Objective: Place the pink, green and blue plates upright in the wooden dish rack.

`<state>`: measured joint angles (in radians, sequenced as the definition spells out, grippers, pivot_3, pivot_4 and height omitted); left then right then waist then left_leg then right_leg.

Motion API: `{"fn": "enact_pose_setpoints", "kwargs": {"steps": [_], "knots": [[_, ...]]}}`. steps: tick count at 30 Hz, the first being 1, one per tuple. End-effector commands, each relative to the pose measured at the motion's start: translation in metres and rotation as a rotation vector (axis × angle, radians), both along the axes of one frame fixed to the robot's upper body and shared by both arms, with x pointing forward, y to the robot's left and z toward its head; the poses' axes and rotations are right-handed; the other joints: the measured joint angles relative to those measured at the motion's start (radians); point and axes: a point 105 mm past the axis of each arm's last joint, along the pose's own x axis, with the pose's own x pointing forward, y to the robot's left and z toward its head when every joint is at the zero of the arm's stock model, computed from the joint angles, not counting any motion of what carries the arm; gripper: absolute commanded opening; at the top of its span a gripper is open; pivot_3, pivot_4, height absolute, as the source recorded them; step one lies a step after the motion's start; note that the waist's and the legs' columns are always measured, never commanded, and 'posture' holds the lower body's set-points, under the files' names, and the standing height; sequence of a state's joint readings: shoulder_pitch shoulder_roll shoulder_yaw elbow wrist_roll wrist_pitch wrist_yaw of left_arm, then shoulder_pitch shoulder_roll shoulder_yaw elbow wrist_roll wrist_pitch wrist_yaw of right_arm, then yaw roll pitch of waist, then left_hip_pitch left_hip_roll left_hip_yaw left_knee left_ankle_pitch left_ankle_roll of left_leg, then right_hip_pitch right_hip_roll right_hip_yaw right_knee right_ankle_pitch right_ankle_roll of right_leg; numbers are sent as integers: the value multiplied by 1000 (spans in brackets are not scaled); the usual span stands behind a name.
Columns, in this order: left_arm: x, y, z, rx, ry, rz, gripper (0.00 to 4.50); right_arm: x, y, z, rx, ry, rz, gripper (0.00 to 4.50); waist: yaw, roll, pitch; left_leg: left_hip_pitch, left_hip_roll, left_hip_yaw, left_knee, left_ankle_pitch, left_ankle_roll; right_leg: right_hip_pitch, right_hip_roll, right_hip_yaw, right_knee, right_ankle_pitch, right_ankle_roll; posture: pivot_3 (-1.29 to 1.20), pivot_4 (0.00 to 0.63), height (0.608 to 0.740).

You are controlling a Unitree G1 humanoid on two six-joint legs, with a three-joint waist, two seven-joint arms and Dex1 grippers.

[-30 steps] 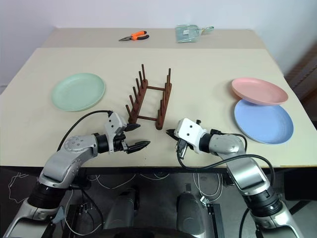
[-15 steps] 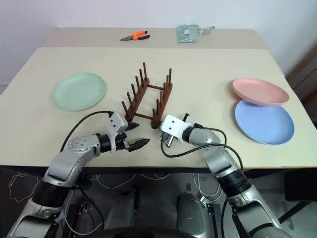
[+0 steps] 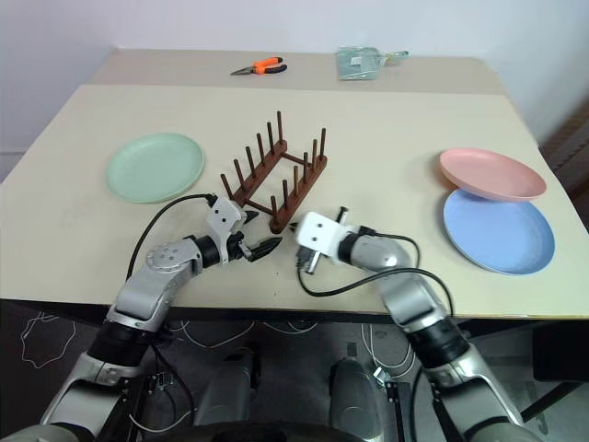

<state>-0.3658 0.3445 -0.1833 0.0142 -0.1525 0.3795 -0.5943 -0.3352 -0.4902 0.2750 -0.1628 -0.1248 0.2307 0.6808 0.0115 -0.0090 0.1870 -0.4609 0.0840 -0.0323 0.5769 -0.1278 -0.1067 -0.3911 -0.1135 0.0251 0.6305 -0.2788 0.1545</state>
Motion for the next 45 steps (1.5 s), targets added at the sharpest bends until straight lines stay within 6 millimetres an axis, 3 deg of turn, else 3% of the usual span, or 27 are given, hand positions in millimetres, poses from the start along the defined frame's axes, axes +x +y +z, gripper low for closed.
{"fn": "enact_pose_setpoints", "kwargs": {"steps": [1,6,9,14,15,20,27,30,34,35,37,41,45], "knots": [[9,-12,-8,0,17,34,4399,-11,-13,19,24,-28,-8,54,1,0,0,0,0,0,0,0,0,0,0,0,0,0,0,0,150,740],[10,-41,-17,37,12,61,4399,-17,-38,19,2,-10,-69,54,4,-1,-1,0,-1,0,1,0,0,2,0,0,-1,0,0,0,150,740],[11,-47,-18,-1,32,95,3576,-17,-42,17,1,-4,-85,0,2,-1,-1,0,0,0,1,0,0,2,0,0,-1,0,0,0,150,740],[10,-51,-18,0,23,93,1140,-21,-39,10,8,18,-80,0,3,-1,-1,0,0,0,1,0,0,2,0,0,-1,0,0,0,150,740],[10,-52,-18,4,19,91,824,-22,-38,9,7,23,-75,0,2,0,-1,0,0,0,1,0,0,2,0,0,-1,0,0,0,150,740],[3,-53,-17,48,-34,27,771,-31,-38,0,-18,69,-54,0,1,0,-1,1,0,0,1,0,0,2,0,0,-1,0,0,0,150,740],[-9,-51,0,109,-139,-327,771,-53,-52,-11,-80,195,9,0,1,0,-1,0,0,0,0,0,0,1,0,0,-1,0,0,0,150,740],[1,-40,0,194,-145,-438,771,-55,-53,-8,-76,203,11,0,1,0,-1,0,0,0,1,0,0,1,0,0,-1,0,0,0,150,740],[15,-34,9,152,-91,-512,771,-55,-53,-5,-60,201,1,0,1,-1,-1,-1,0,0,1,0,0,1,0,0,-2,0,0,0,150,740],[17,-34,10,139,-73,-527,1793,-55,-53,-5,-59,200,-3,0,1,-1,-1,-1,0,0,0,0,0,1,0,0,-2,0,0,0,150,740],[21,-34,11,122,-52,-536,2505,-55,-54,-5,-53,194,-21,0,1,-1,-1,-1,0,0,0,0,0,0,0,0,-2,0,0,0,150,740],[27,-29,9,130,-43,-505,4437,-55,-58,-5,-23,216,-61,0,1,-1,-1,-1,0,0,0,0,0,0,0,0,-2,0,0,0,150,740],[27,-8,4,140,4,-417,4500,-46,-67,-1,20,222,-136,1261,-3,-1,-1,-1,0,0,0,0,0,0,0,0,-1,0,0,0,150,740]]}}
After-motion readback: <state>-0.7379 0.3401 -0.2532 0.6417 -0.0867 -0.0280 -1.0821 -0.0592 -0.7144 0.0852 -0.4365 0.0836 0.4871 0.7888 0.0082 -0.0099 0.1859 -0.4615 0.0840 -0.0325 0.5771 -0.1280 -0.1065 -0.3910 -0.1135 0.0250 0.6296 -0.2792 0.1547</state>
